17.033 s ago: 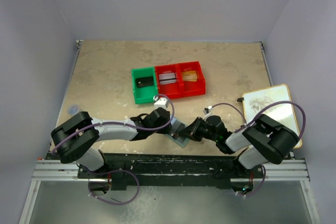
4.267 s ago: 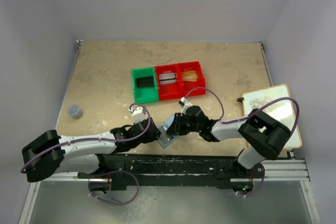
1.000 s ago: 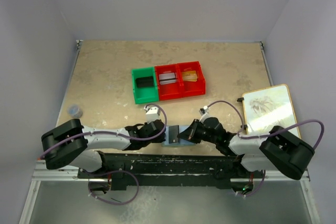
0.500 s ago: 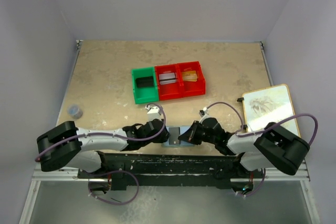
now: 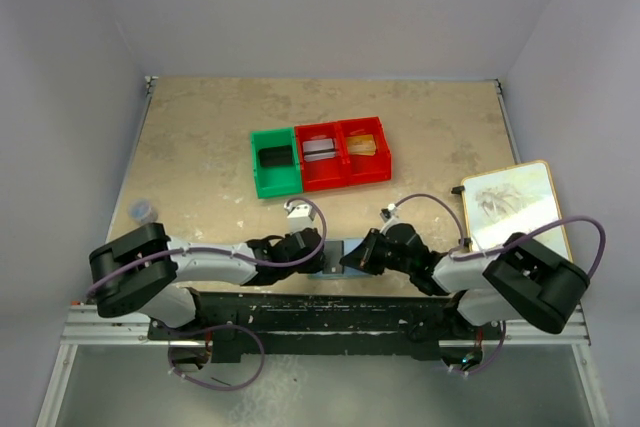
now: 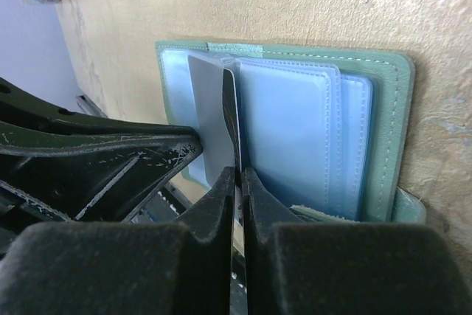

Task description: Take the credit cards out of the card holder

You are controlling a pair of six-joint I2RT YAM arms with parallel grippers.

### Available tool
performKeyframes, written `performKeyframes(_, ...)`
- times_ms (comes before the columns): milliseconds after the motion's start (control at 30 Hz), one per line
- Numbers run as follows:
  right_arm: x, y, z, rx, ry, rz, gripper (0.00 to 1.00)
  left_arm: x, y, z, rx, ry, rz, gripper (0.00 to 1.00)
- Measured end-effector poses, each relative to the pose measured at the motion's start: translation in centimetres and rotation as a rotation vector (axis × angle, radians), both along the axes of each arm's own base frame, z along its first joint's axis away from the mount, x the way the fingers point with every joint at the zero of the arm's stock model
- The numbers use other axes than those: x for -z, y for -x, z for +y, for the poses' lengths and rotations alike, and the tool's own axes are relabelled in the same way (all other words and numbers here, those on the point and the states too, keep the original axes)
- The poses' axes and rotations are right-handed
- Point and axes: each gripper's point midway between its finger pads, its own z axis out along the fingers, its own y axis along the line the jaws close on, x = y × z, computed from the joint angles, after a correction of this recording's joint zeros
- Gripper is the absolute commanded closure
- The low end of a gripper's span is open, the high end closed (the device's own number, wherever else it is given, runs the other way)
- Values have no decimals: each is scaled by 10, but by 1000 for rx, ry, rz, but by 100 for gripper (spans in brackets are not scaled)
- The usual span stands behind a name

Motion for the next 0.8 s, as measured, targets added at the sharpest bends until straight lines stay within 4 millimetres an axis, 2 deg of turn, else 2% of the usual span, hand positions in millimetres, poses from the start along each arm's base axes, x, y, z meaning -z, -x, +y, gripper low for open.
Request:
performKeyframes(33, 0, 0, 0, 0, 0, 0, 92, 0, -1, 0, -2, -11, -1, 92)
performKeyframes(100, -1, 0, -1, 2, 0, -2, 100, 0, -1, -1, -5, -28, -4, 92)
performKeyframes(333, -17, -1, -2, 10, -25, -33, 100, 1, -2, 0, -11, -45, -11, 93)
performKeyframes(533, -17, -1, -12, 38, -6, -33, 100, 2, -2, -1, -12, -50, -16, 94)
performKeyframes(733, -14, 2, -23, 61, 15, -29, 95, 2, -3, -3, -14, -52, -20, 94)
performKeyframes(800, -13, 2, -25, 65, 24, -28, 90, 2, -4, -4, -14, -51, -21, 94)
